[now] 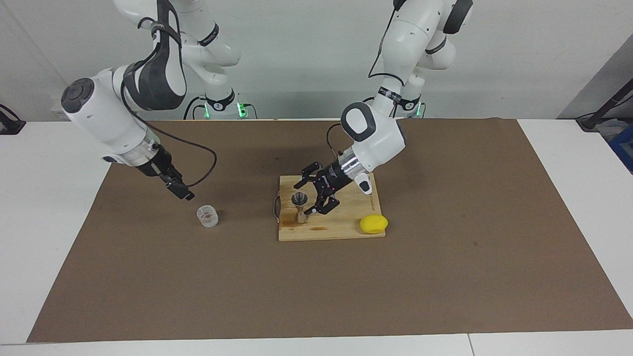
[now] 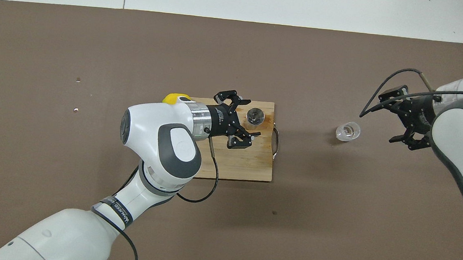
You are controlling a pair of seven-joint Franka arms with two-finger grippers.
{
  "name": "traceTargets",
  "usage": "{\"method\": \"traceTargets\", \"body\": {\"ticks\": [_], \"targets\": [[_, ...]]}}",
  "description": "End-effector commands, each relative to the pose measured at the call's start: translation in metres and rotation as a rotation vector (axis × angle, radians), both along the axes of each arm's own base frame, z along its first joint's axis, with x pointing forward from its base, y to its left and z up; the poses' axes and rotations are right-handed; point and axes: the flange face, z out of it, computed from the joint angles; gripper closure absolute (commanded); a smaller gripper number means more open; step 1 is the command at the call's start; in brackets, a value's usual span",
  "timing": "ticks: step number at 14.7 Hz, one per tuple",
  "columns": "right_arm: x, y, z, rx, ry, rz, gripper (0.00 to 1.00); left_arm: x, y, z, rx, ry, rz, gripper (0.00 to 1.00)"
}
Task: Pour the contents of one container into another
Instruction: 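Set the metal cup on the board while the right gripper reaches the glass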
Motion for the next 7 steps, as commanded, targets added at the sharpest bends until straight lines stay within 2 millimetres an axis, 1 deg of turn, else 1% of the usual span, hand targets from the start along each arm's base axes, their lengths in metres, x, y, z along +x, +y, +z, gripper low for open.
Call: {"method": "traceTargets", "body": {"ticks": [1,3,4,5,6,7], "targets": [[0.005,-0.018,-0.026,0.059,0.012,-0.090,0.07,-0.001,0.000,0.011,-0.001,0.019,0.025,0.00],[0.003,-0.020,-0.048,0.086,0.008,-0.132,0.07,-0.004,0.000,0.032,-0.028,0.026,0.021,0.00],[0.003,-0.022,-0.060,0.108,0.010,-0.159,0.06,-0.004,0.003,0.043,-0.041,0.026,0.020,0.00],[0.002,-0.024,-0.068,0.126,0.010,-0.187,0.06,-0.005,0.007,0.055,-0.054,0.022,0.013,0.00],[0.001,-0.031,-0.076,0.132,0.011,-0.224,0.06,-0.008,0.012,0.067,-0.064,0.018,0.001,0.00],[-0.001,-0.033,-0.080,0.132,0.017,-0.248,0.06,-0.005,0.026,0.077,-0.074,0.017,-0.006,0.00]]}}
